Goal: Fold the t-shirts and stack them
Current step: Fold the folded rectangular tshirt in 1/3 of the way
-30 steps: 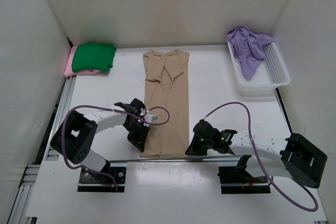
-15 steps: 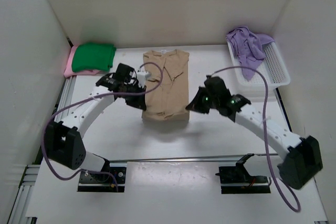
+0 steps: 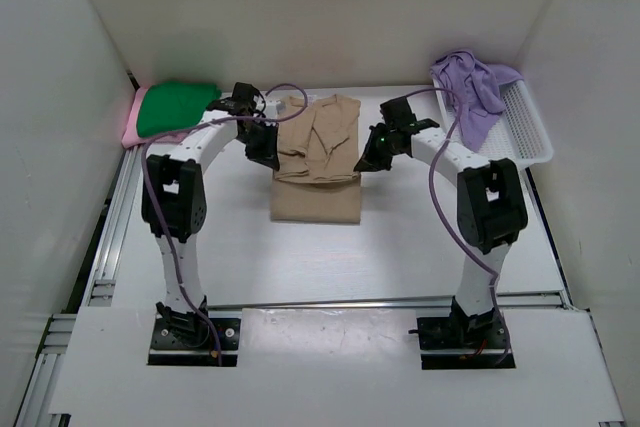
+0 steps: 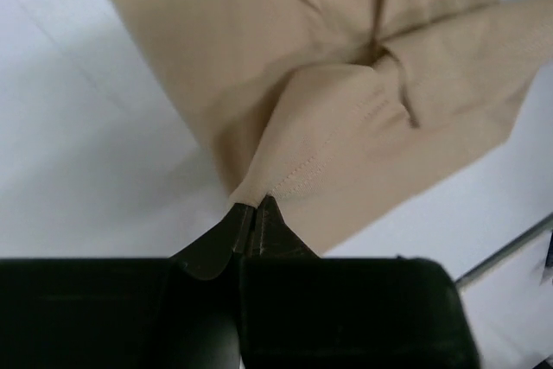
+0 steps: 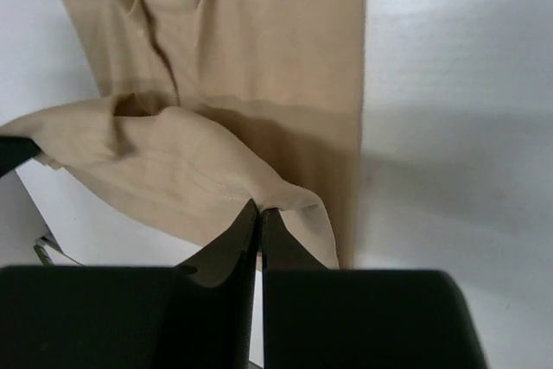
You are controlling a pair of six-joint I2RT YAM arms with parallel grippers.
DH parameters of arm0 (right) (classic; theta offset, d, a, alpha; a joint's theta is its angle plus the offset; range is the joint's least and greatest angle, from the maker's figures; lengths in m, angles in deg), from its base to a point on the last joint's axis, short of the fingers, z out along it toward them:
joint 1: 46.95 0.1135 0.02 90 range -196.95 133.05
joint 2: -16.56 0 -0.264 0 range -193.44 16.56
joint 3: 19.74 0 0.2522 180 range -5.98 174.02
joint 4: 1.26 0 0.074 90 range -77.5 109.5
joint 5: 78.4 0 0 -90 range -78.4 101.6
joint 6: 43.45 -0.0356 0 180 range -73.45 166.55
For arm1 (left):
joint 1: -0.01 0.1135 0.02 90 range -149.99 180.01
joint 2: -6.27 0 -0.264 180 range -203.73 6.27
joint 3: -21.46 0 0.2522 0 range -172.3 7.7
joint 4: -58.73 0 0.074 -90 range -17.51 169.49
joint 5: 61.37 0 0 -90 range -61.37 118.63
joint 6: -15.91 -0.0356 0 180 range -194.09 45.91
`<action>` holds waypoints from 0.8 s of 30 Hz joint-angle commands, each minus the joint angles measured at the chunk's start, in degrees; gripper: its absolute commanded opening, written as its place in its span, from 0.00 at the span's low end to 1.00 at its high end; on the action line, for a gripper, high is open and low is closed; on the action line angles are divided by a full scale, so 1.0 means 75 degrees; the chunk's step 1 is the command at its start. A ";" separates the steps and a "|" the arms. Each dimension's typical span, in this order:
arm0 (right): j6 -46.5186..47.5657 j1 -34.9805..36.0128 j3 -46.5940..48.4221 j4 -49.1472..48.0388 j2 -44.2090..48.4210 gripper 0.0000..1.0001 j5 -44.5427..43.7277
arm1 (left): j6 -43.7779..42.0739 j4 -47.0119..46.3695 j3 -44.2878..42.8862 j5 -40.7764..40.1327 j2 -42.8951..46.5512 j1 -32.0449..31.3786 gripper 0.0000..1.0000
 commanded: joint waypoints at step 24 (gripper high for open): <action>0.0559 -0.0819 -0.1376 0.0140 0.0427 0.61 0.1755 | -0.0054 0.0101 0.1448 -0.1143 0.1047 0.0209 0.61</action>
